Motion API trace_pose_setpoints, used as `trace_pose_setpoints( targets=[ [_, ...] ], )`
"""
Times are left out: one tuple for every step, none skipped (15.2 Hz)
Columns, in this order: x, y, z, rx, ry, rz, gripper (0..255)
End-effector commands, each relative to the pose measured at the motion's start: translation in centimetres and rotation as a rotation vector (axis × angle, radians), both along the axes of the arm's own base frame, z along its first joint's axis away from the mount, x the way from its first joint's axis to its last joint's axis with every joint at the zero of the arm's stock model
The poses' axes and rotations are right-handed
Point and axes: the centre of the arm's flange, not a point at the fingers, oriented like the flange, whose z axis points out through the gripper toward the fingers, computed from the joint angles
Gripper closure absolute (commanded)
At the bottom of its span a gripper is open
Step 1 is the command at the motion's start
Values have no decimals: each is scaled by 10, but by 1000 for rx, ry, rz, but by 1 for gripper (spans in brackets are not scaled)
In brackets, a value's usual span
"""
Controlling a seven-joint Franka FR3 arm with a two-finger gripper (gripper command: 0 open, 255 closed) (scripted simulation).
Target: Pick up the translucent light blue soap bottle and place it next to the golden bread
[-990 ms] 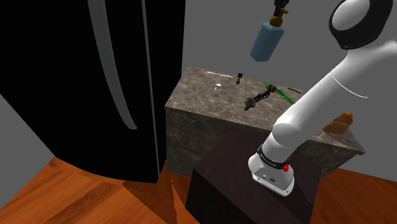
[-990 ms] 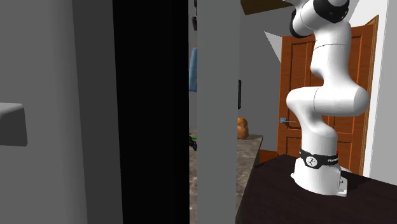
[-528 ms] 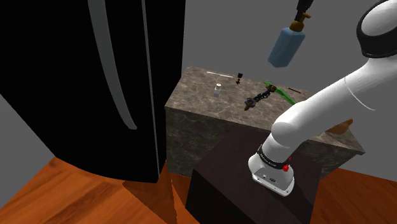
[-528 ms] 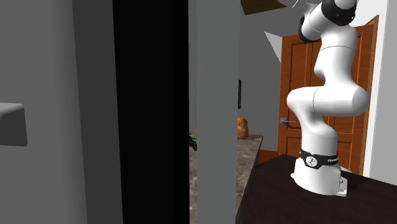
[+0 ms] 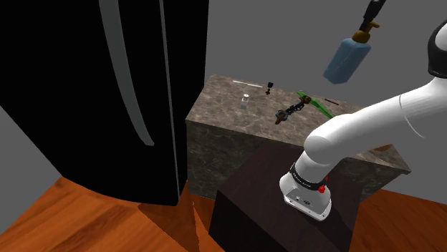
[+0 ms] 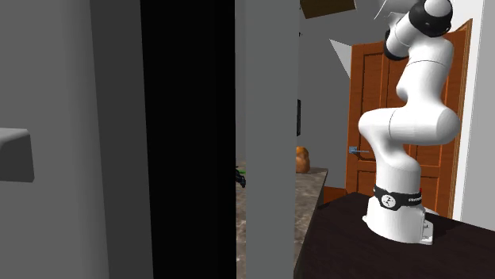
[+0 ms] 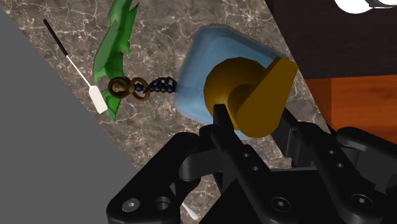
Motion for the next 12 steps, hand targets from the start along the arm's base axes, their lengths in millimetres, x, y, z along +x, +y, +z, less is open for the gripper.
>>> trace_pose_setpoints(
  targets=[
    [-27, -7, 1, 0, 0, 1, 255],
    [-40, -10, 1, 0, 0, 1, 255],
    [-53, -12, 1, 0, 0, 1, 255],
    [-66, -15, 2, 0, 0, 1, 255],
    [-79, -18, 2, 0, 0, 1, 255],
    [-92, -21, 2, 0, 0, 1, 255],
    [-105, -24, 2, 0, 0, 1, 255],
    [-118, -27, 2, 0, 0, 1, 255],
    [-131, -30, 2, 0, 0, 1, 255],
    [-143, -32, 2, 0, 0, 1, 255],
    [-156, -35, 2, 0, 0, 1, 255],
    [-169, -38, 2, 0, 0, 1, 255]
  ],
)
